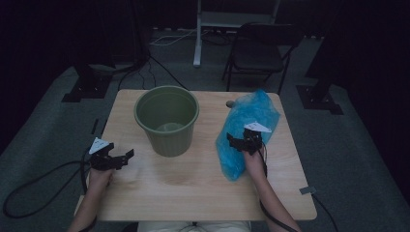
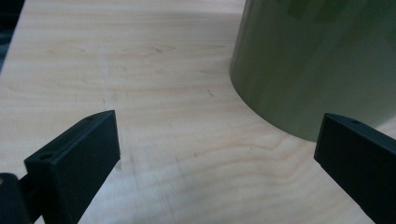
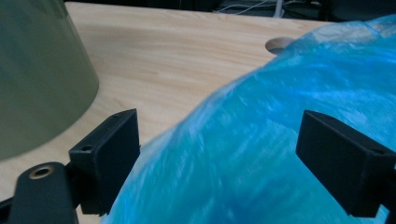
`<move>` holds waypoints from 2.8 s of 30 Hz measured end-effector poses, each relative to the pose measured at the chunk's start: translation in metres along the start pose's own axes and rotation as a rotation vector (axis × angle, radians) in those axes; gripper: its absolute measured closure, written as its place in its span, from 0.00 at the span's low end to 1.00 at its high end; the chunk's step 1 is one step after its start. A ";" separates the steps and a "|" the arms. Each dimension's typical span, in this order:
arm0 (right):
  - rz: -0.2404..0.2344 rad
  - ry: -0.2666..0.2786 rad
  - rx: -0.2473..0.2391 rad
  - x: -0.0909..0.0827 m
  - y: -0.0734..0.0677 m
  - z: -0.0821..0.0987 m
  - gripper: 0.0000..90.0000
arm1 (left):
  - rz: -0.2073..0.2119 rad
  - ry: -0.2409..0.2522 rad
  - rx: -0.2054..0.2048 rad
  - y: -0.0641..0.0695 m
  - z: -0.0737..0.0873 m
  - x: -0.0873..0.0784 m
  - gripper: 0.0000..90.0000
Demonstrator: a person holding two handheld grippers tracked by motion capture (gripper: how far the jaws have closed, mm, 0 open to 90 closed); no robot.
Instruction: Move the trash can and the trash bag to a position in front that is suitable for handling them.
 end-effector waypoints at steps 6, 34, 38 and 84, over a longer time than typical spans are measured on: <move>-0.042 0.001 0.034 0.018 -0.014 -0.010 0.15 | -0.006 -0.010 0.026 -0.001 -0.010 0.017 0.01; -0.167 0.010 0.087 0.091 -0.072 -0.070 0.14 | -0.035 -0.001 0.015 -0.001 -0.048 0.066 0.01; -0.177 -0.001 0.063 0.092 -0.074 -0.070 0.14 | -0.034 -0.004 0.024 0.003 -0.050 0.068 0.01; -0.274 -0.023 0.032 -0.015 -0.066 -0.011 0.16 | 0.080 -0.047 0.180 0.086 -0.010 0.022 0.04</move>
Point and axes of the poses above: each handheld gripper's, and its own axes: x roughly forward along the jaws, z roughly out of its underside, y roughly to its right, the point moved 8 cm from there along x, roughly forward along the jaws, and after that the axes turned 4 degrees about -x, right-handed, at the moved point
